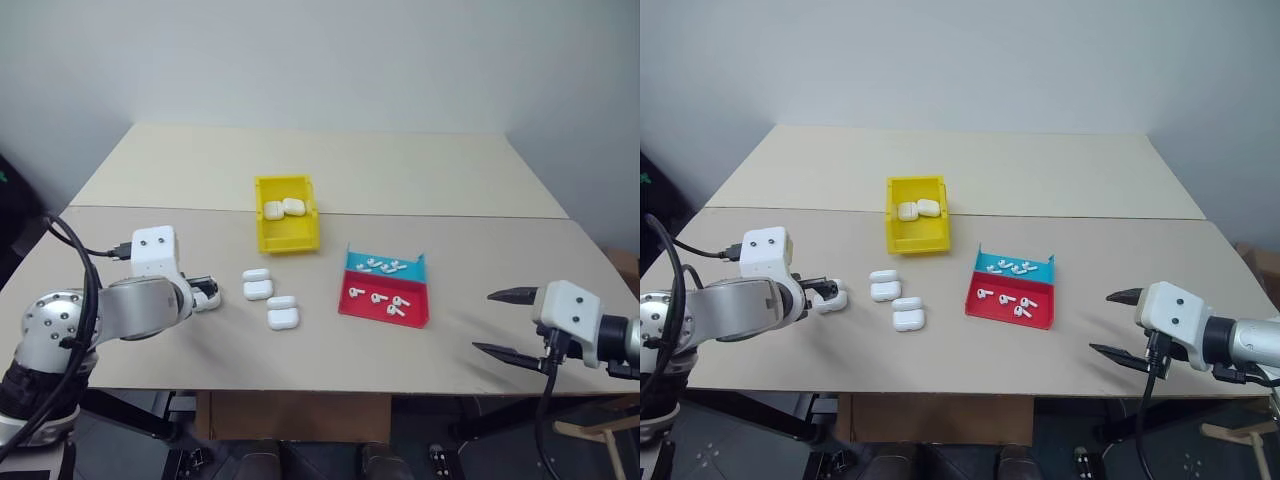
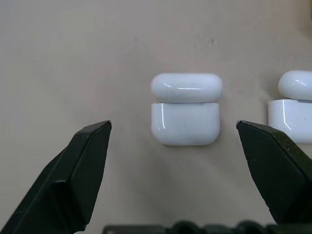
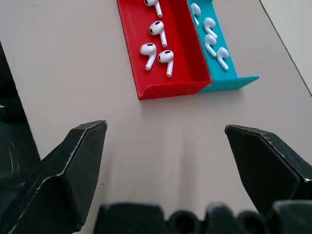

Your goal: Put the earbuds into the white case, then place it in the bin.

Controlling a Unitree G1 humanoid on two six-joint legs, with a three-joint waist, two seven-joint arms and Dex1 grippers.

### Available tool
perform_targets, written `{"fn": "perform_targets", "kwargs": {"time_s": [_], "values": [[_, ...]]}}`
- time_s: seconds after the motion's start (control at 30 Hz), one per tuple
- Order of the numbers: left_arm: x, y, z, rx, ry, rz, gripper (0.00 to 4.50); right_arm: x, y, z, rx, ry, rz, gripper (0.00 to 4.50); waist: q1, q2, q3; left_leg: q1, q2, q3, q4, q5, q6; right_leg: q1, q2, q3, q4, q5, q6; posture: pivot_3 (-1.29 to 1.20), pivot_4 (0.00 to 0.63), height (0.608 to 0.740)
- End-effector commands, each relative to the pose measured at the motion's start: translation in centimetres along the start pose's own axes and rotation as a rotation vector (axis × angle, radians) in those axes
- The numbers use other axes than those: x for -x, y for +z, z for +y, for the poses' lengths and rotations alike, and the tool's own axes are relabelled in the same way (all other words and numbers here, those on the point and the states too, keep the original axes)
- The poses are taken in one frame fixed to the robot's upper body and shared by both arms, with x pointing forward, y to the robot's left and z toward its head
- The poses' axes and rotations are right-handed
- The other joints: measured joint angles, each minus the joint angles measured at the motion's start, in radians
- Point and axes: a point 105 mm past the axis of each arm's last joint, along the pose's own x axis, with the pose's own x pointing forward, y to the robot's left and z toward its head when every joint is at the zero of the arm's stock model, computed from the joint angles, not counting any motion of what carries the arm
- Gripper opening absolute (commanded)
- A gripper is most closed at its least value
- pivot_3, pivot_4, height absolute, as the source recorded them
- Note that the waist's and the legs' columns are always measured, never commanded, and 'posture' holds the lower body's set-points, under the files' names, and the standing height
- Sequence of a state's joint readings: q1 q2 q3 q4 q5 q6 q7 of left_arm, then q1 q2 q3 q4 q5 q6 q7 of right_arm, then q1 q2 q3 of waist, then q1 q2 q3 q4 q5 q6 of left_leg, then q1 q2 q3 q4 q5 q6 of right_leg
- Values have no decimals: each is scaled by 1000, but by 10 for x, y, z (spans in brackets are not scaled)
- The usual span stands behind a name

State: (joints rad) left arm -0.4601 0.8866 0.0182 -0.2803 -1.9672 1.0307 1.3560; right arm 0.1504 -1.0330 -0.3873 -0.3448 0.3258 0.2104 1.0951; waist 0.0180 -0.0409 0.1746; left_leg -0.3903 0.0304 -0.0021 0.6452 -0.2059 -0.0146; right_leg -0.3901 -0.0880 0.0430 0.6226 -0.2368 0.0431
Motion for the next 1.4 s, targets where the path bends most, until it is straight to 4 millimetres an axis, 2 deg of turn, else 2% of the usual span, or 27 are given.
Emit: {"fn": "perform_targets", "kwargs": {"time_s": [0.03, 0.7, 0.93, 1.07, 1.4], "values": [[1, 9, -1, -15, -34, -9, 4482, 9, 7, -6, 30, -55, -3, 4500, 0, 0, 0, 0, 0, 0, 0, 0, 0, 0, 0, 0, 0, 0, 0, 0, 150, 740], [-20, -6, -11, -34, -46, 126, 4482, 9, 4, -6, 21, -87, 4, 4500, -5, -1, 0, 0, 0, 0, -1, 1, -2, 0, -1, 0, 0, 0, 2, 0, 150, 740], [-26, 2, -12, -32, -38, 155, 4482, 11, 3, -6, 19, -96, 14, 4500, -5, -1, 0, 0, -1, -1, -1, 1, -2, 0, -1, 0, 0, 0, 2, 0, 150, 740], [-31, -3, -19, -36, -66, 190, 4482, 12, 2, -6, 21, -103, 22, 4500, -5, -1, 0, -1, -1, 0, -1, 1, -2, 0, -1, 0, 0, 0, 3, 0, 150, 740], [-32, -1, -12, -52, -25, 196, 4482, 12, 0, -1, 9, -115, 27, 4500, -6, -1, 1, -1, -1, -1, -1, 1, -2, -1, -1, 0, 0, 1, 4, 0, 150, 740]]}}
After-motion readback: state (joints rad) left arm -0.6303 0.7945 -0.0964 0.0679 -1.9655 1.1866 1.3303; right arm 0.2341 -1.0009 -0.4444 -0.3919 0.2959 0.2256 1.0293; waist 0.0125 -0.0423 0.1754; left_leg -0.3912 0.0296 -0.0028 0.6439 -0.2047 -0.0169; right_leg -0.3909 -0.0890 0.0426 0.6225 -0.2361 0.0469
